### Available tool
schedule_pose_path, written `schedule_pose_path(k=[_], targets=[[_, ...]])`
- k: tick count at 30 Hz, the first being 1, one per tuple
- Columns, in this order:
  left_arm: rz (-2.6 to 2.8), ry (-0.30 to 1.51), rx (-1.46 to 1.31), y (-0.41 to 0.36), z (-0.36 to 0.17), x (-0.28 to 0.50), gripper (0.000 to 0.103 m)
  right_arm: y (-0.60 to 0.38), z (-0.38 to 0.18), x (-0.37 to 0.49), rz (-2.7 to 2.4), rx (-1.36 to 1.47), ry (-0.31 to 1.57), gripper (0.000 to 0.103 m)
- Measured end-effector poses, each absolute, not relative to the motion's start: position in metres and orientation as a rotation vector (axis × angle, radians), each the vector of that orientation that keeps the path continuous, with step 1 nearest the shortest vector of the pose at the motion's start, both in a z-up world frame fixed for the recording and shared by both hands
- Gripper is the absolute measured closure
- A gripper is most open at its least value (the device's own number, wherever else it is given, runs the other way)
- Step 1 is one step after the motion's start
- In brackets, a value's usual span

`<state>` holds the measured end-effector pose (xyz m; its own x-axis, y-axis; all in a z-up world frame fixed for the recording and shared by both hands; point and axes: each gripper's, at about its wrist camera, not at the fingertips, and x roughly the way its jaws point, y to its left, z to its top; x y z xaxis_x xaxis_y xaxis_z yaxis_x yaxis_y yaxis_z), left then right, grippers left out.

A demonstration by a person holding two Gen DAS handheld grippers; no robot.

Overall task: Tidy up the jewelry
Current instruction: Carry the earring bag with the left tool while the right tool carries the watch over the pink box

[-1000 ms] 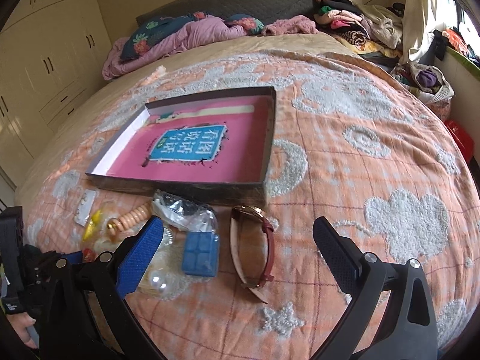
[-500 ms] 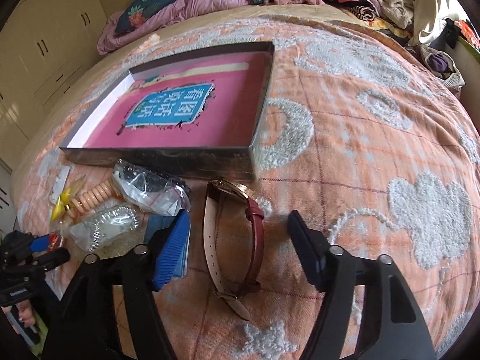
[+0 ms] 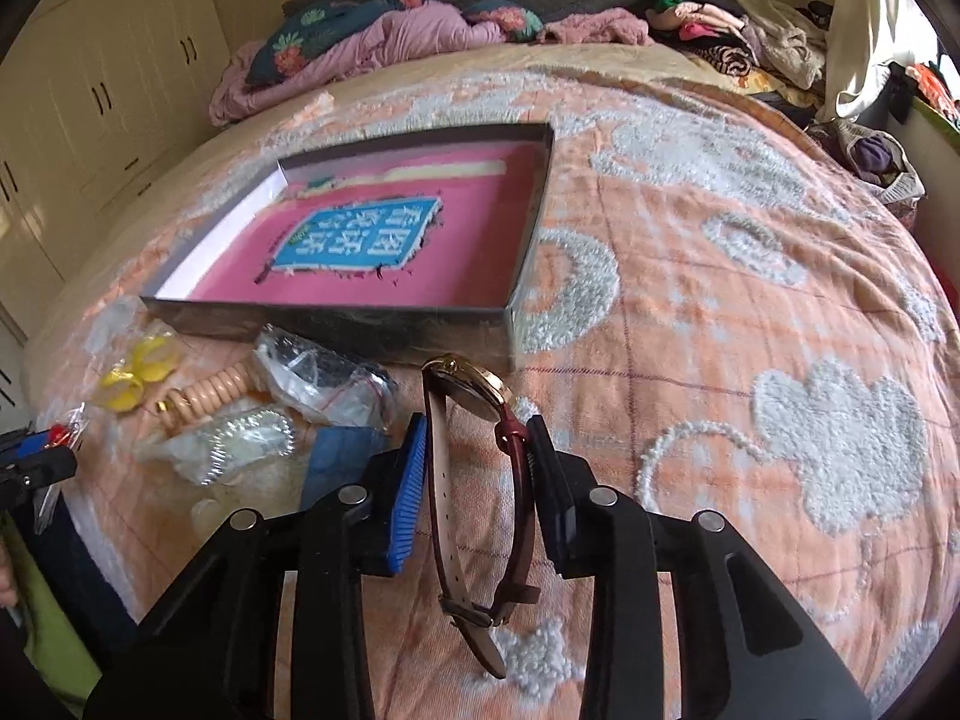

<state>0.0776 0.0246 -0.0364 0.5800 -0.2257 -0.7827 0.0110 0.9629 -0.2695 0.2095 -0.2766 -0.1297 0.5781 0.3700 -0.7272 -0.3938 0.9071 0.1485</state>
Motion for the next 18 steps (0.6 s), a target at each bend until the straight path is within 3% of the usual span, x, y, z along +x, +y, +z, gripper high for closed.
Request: schedule_pose_path(k=[18], targets=[[-0.039,0.813,-0.247,0.066,0.006,0.139,0.068,-0.267,-0.069,0.214,0.511,0.029,0.696,0.072]])
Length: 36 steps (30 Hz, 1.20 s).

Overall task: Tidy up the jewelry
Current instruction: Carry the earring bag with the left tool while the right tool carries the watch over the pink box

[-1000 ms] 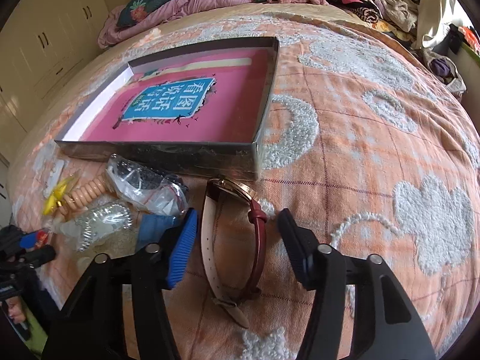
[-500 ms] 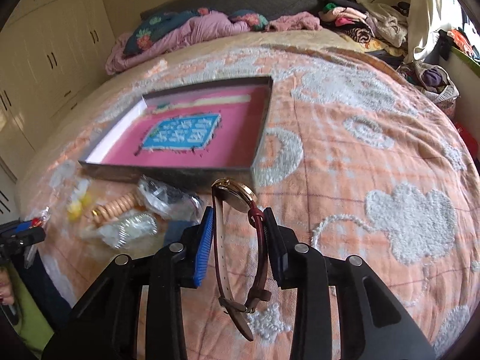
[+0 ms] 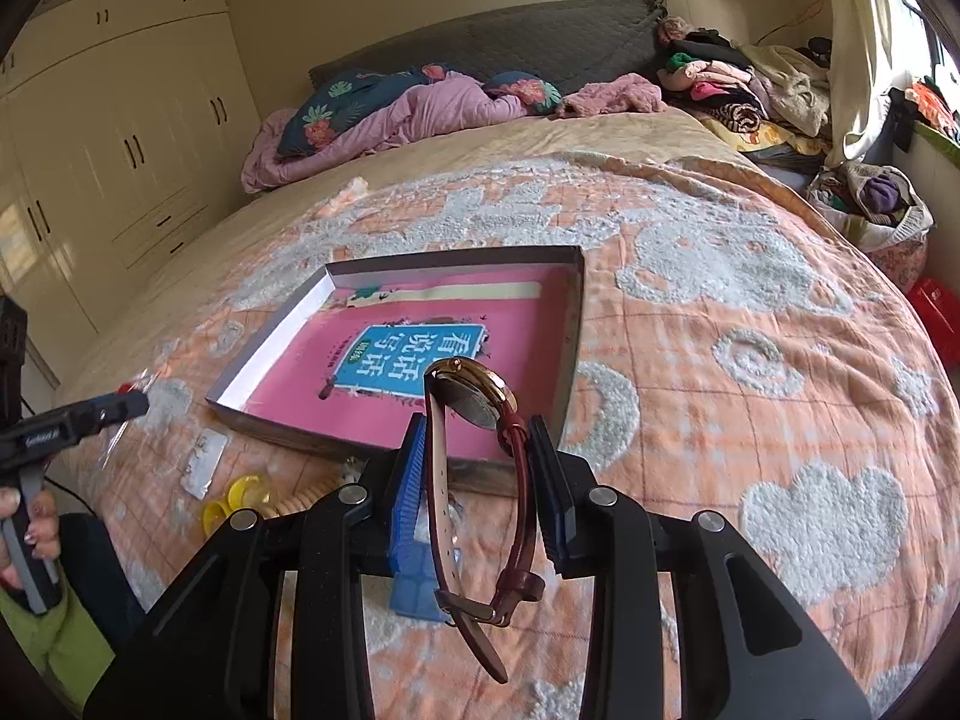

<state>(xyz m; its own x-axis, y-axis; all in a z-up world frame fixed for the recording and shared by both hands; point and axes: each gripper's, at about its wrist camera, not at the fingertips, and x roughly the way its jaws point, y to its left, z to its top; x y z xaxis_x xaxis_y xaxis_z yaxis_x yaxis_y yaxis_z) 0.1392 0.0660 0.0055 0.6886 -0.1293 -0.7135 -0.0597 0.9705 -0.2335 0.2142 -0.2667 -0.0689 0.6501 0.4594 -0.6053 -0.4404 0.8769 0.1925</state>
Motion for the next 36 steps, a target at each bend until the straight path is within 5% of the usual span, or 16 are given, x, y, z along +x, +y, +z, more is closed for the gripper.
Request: schedule_pose_path(k=[36], targets=[[-0.051,0.871,-0.146,0.044,-0.058,0.261,0.067,-0.197,-0.102,0.312,0.462,-0.095,0.748,0.072]])
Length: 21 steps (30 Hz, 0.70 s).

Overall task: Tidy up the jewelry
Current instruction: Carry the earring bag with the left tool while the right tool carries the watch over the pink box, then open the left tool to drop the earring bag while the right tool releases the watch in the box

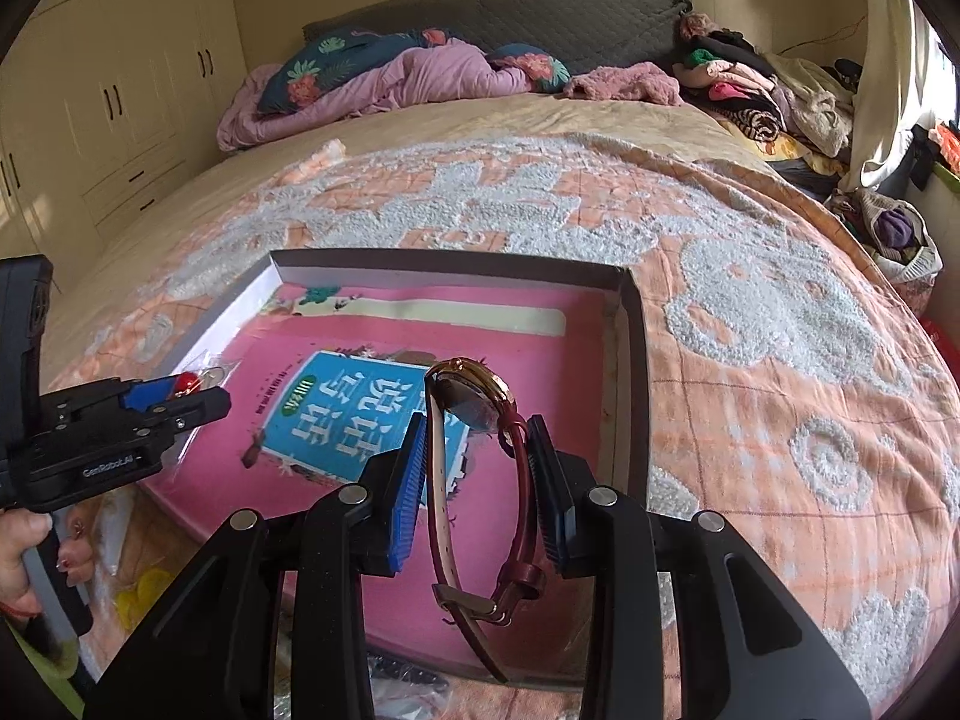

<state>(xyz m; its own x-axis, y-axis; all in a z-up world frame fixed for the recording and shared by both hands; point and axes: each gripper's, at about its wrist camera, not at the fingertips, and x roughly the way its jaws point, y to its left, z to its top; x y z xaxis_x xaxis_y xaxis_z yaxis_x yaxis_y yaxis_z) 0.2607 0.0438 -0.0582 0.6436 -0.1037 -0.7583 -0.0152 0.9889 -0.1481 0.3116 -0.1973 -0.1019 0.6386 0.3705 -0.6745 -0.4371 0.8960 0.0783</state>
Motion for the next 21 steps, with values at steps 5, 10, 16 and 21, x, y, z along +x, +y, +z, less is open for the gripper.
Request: schedule_pose_path(k=[5,10,16,21], targets=[[-0.063,0.880,-0.130,0.042,-0.059,0.260,0.064,-0.196,-0.112,0.320,0.443,-0.091,0.772,0.071],[-0.057,0.862,-0.137,0.045,-0.054,0.257,0.055,-0.198,-0.119,0.322,0.438,-0.075,0.783,0.070],[-0.053,0.834,-0.130,0.045,-0.045,0.252,0.042,-0.203,-0.129,0.319,0.445,-0.038,0.797,0.062],[-0.043,0.823,-0.112,0.045,-0.039,0.248,0.039,-0.212,-0.122,0.308,0.455,0.027,0.773,0.040]])
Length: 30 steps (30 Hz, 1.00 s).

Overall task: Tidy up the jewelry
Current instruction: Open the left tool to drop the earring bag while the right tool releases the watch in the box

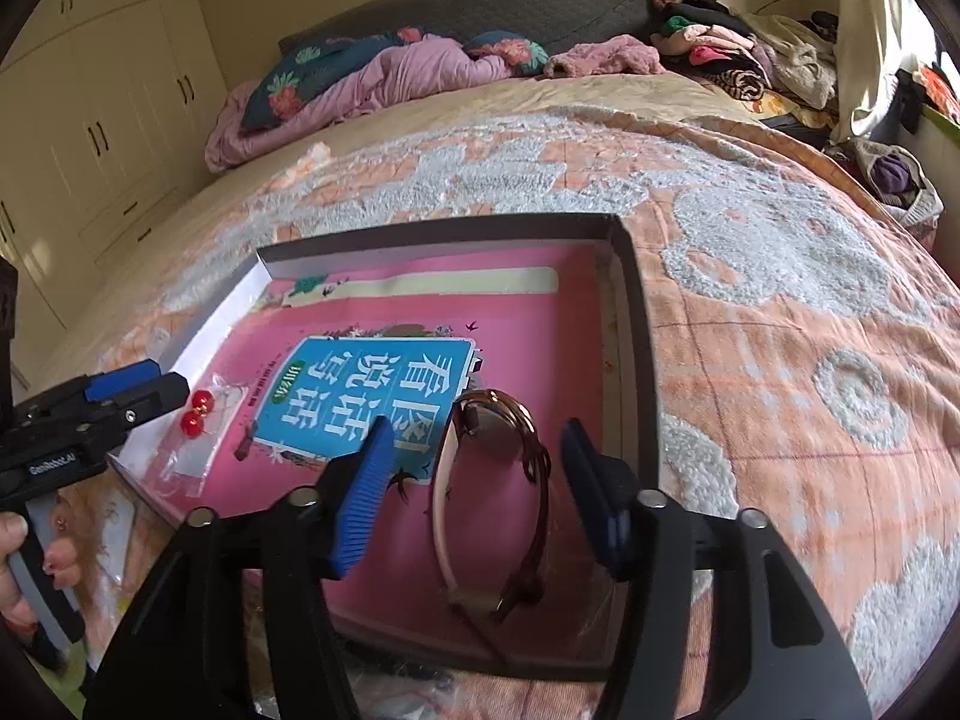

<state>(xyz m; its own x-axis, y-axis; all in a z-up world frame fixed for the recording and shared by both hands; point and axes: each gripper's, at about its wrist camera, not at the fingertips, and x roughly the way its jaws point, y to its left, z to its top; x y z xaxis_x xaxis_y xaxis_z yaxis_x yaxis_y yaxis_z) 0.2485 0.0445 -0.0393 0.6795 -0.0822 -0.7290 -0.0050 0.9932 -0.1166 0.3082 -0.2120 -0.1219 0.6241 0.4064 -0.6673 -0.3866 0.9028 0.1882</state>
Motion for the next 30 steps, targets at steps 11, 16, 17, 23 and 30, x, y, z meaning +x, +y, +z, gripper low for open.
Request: schedule_pose_path(k=[11,16,17,23,30], targets=[[-0.036,0.797,-0.116,0.047,-0.027,0.233,0.010,-0.232,-0.090,0.281,0.456,0.106,0.695,0.022],[-0.034,0.782,-0.127,0.051,-0.019,0.223,0.010,-0.232,-0.074,0.264,0.479,0.111,0.668,0.022],[-0.031,0.778,-0.128,0.052,-0.017,0.220,0.010,-0.233,-0.072,0.261,0.483,0.111,0.664,0.022],[-0.014,0.745,-0.160,0.062,-0.003,0.204,0.010,-0.233,-0.056,0.233,0.499,0.098,0.626,0.022],[0.011,0.679,-0.221,0.074,0.020,0.177,0.010,-0.239,-0.044,0.207,0.515,0.101,0.604,0.022]])
